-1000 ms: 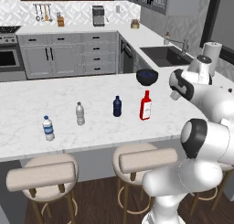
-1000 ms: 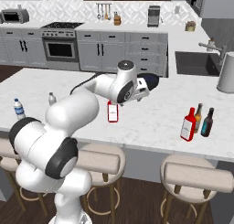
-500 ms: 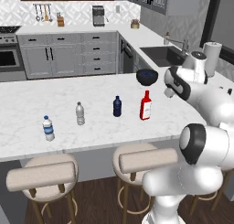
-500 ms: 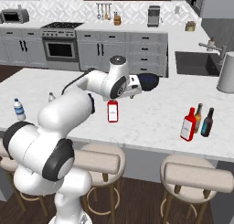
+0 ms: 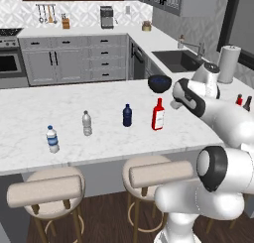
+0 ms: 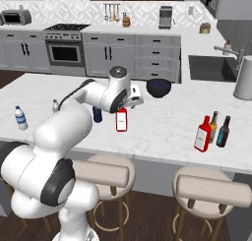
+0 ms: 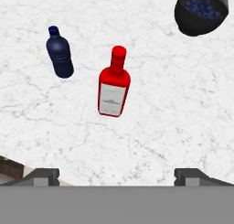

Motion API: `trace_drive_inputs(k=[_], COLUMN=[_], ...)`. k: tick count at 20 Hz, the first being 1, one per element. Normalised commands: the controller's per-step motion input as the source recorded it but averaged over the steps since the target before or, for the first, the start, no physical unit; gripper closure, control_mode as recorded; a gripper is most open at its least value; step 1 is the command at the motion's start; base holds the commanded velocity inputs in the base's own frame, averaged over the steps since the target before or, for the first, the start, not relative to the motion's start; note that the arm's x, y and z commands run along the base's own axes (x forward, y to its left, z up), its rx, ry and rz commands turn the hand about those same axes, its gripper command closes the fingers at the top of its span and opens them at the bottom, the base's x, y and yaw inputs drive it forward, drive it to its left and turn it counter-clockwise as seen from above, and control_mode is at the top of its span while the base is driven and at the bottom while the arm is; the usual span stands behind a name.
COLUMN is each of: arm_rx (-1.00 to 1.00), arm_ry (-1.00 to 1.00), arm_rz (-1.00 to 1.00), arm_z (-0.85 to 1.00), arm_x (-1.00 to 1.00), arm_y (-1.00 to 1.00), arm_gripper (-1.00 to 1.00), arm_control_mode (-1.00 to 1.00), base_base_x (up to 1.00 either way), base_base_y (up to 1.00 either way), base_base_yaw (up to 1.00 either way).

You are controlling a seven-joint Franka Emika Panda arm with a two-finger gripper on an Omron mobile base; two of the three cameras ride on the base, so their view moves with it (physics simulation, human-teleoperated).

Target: Move the plastic bottles in the middle to the plastics group, and the glass bottles in the middle to the glass group.

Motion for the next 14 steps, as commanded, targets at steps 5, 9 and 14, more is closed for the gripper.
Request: trace_drive_inputs(k=[5, 9, 14], arm_rx=[0.00, 0.00, 0.03], arm_ry=[0.00, 0.00, 0.00], arm_rz=[0.00, 0.00, -0.03], arm_z=[0.00, -0.05, -0.20], arm_x=[0.24, 0.20, 0.27], arm_y=[0.37, 0.28, 0.18], arm_gripper=[-1.00, -1.00, -1.00], arm_control_mode=[-1.00, -1.00, -1.00], base_base_x=[0.00, 0.00, 0.00], base_base_y=[0.00, 0.00, 0.00], base_base_yaw=[0.00, 0.00, 0.00])
